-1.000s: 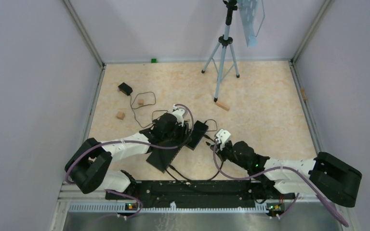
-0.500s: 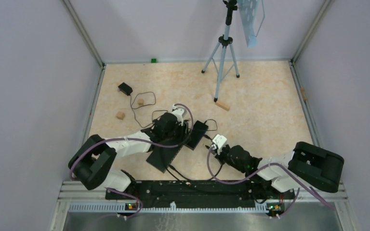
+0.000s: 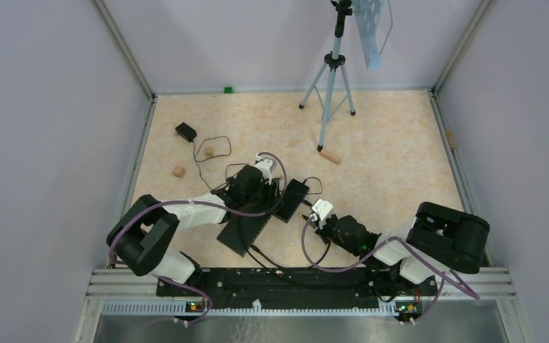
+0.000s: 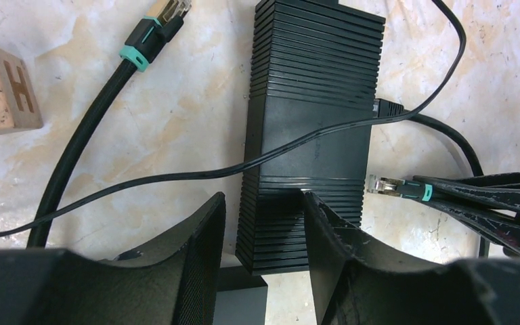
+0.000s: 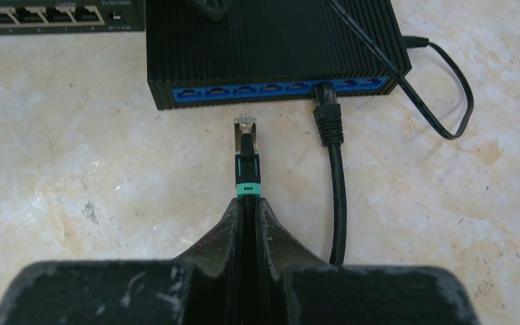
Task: Insert the plug into the switch port
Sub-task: Insert the connector into the switch port.
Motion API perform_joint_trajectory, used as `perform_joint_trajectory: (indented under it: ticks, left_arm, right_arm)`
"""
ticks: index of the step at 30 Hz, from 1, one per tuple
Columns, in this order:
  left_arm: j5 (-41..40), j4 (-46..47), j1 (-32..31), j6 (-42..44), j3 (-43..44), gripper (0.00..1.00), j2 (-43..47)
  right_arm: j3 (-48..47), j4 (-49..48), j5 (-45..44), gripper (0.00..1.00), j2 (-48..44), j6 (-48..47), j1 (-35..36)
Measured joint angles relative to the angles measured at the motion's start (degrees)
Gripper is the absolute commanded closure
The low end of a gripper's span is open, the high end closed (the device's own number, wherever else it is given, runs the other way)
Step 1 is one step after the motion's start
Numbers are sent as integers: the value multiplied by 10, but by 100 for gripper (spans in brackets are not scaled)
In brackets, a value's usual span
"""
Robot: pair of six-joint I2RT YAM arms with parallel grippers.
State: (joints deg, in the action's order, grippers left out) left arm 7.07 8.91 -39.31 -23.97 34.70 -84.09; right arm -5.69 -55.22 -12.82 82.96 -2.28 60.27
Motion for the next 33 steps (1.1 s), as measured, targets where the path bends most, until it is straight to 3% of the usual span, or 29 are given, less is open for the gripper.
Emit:
perform_joint_trajectory:
  ticks: [12,33]
  left_arm:
    - [30,23,5,-1,11,48,-27]
    - [60,64,11,-10,2,55,-41]
  right_arm:
    - [-27,-38,-11,100,56,9,0]
    - [-27,-51,-10,100,65,23,0]
